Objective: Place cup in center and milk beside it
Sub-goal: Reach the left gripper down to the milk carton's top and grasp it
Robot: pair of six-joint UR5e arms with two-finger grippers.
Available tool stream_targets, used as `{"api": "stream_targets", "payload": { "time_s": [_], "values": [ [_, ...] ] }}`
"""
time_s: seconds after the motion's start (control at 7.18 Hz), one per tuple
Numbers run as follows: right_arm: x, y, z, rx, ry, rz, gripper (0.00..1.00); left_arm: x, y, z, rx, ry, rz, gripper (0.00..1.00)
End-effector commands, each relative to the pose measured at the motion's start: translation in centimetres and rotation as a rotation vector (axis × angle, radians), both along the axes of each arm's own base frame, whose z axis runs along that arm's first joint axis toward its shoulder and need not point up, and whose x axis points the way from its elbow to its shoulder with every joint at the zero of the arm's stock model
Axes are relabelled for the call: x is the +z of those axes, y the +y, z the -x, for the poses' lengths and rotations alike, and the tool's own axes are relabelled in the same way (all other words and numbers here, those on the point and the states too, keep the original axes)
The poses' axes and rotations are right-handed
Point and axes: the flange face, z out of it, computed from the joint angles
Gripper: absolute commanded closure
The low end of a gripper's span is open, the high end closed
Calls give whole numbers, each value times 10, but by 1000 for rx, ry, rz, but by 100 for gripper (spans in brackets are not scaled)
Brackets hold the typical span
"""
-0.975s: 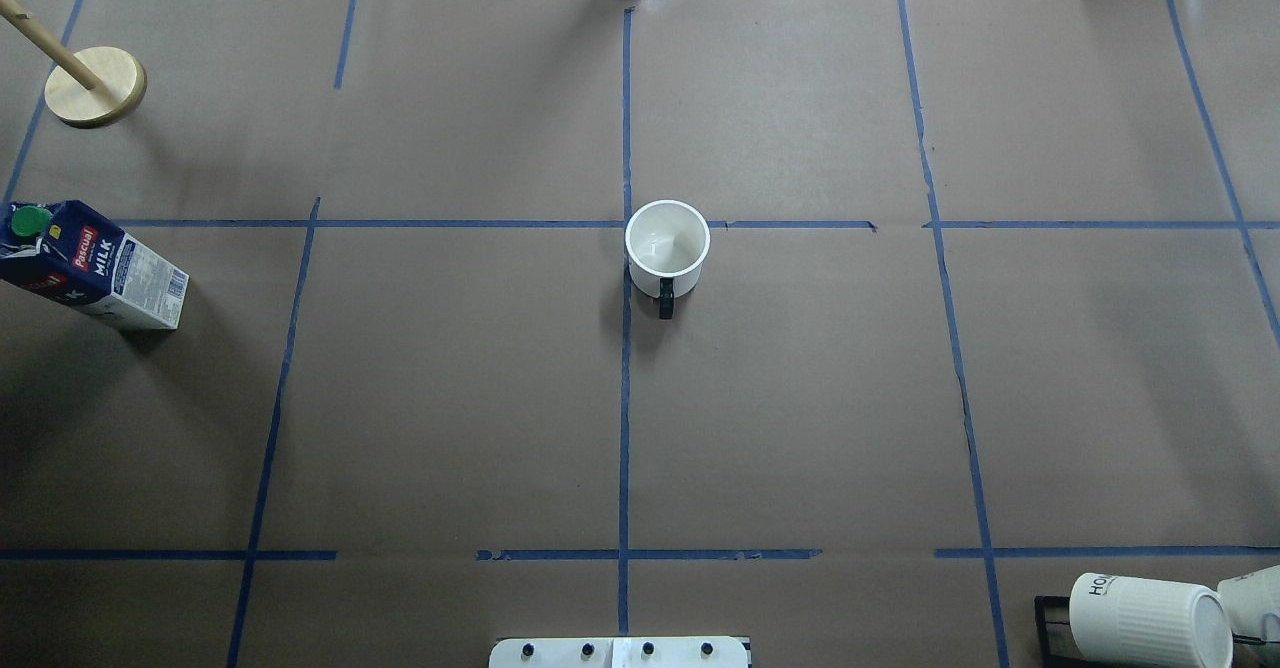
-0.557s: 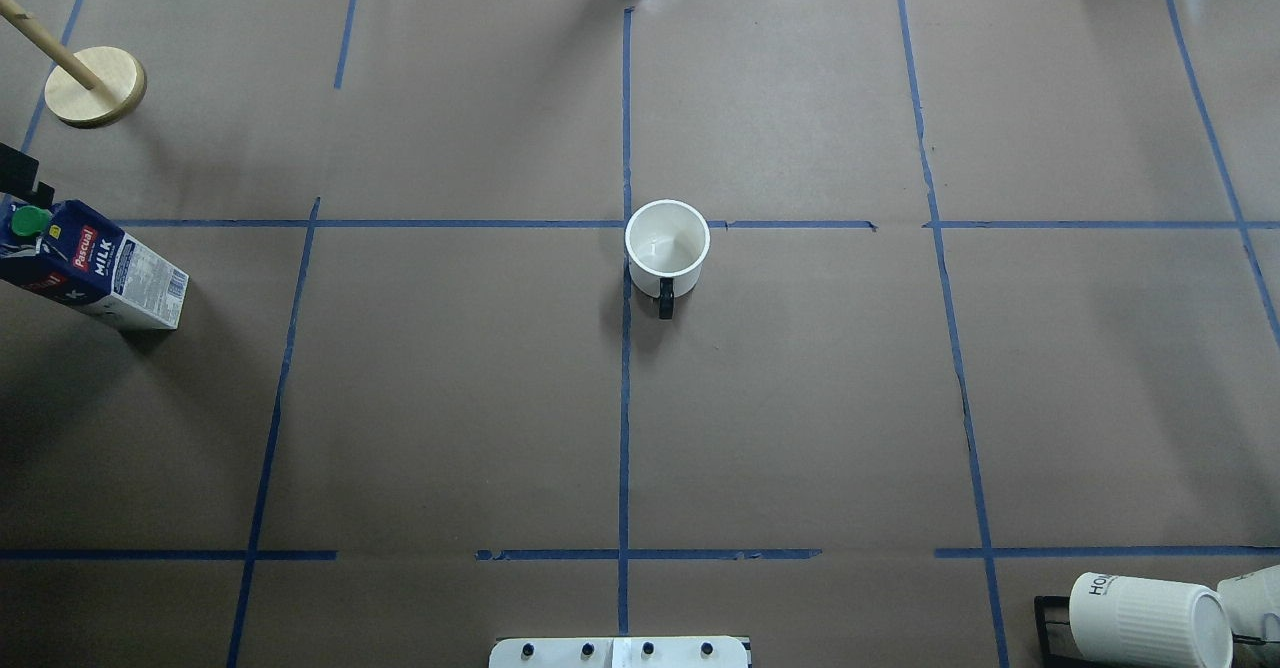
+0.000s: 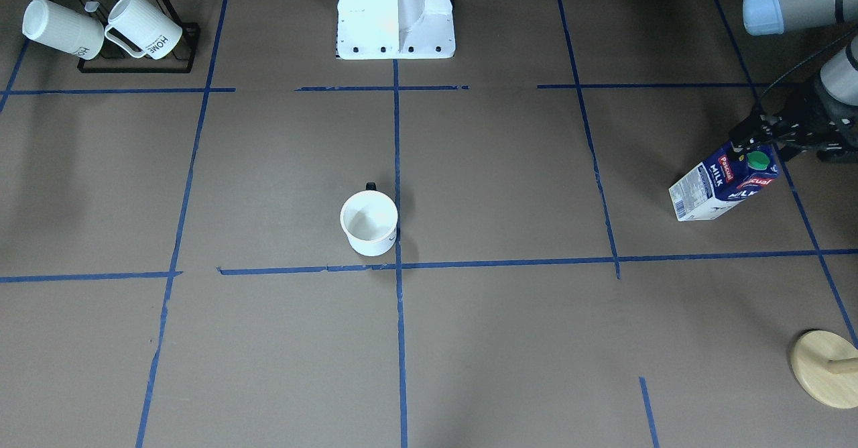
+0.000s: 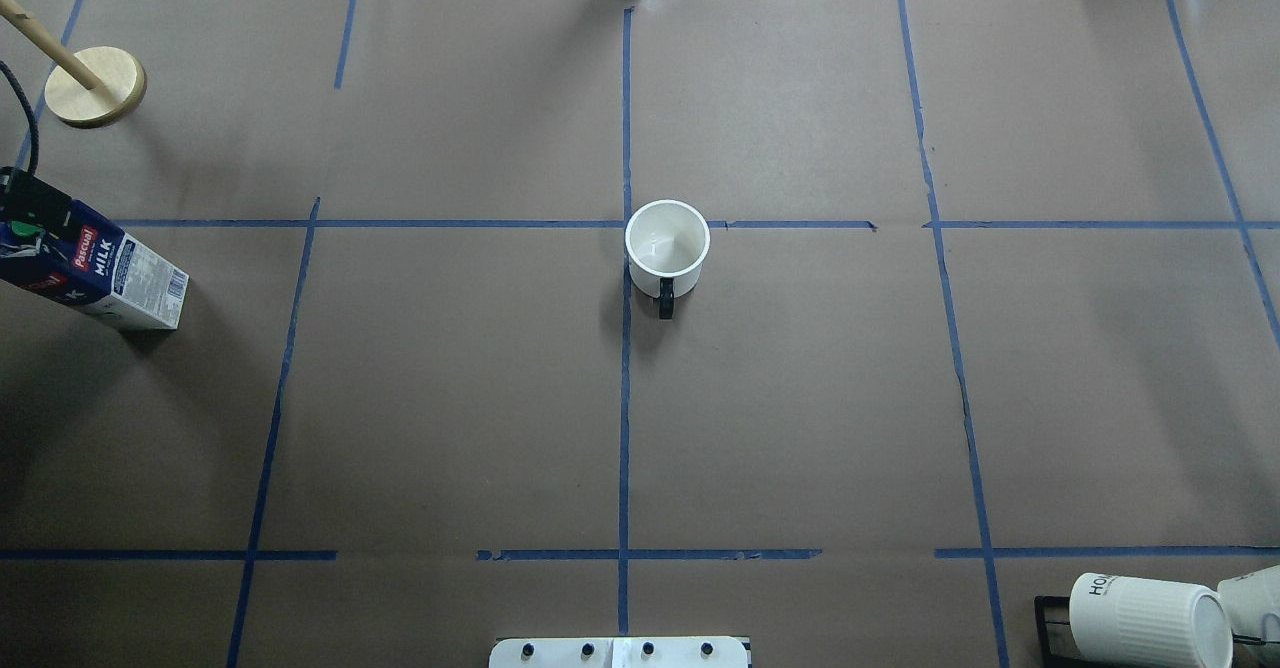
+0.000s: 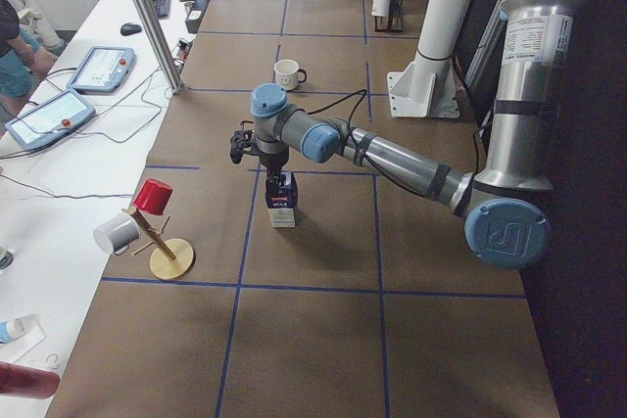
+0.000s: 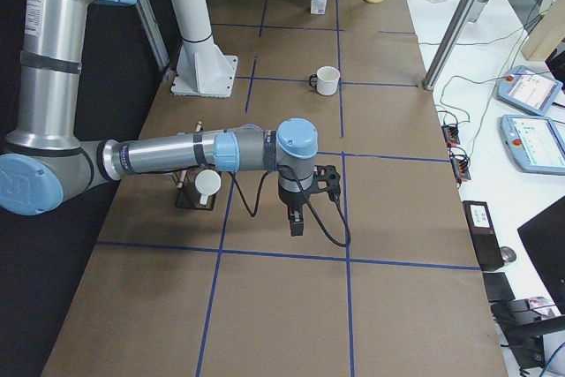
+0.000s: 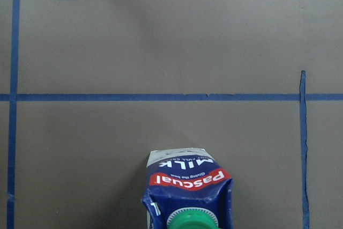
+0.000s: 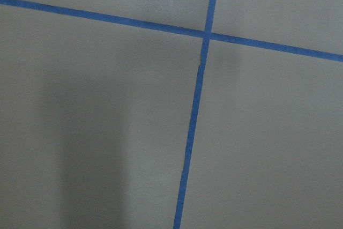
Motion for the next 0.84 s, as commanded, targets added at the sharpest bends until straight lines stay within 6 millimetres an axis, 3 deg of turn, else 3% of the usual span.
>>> {"api": "stream_targets", "payload": {
  "time_s": [0.0, 0.14, 0.28, 0.42, 0.7],
  "values": [
    [0, 0, 0, 0, 1, 0, 0, 14, 1, -13, 19, -23, 14, 0],
    [0, 0, 0, 0, 1, 0, 0, 15, 0, -15, 21, -24, 17, 4],
    [1, 1, 0, 0, 1, 1, 0, 14, 0, -15, 20, -23, 16, 35],
    [1, 1, 0, -3, 1, -1, 0, 10, -2, -17, 21, -20, 13, 57],
    [1, 1, 0, -5, 0, -3, 0, -32, -19, -24, 13, 2, -27, 65]
  ]
}}
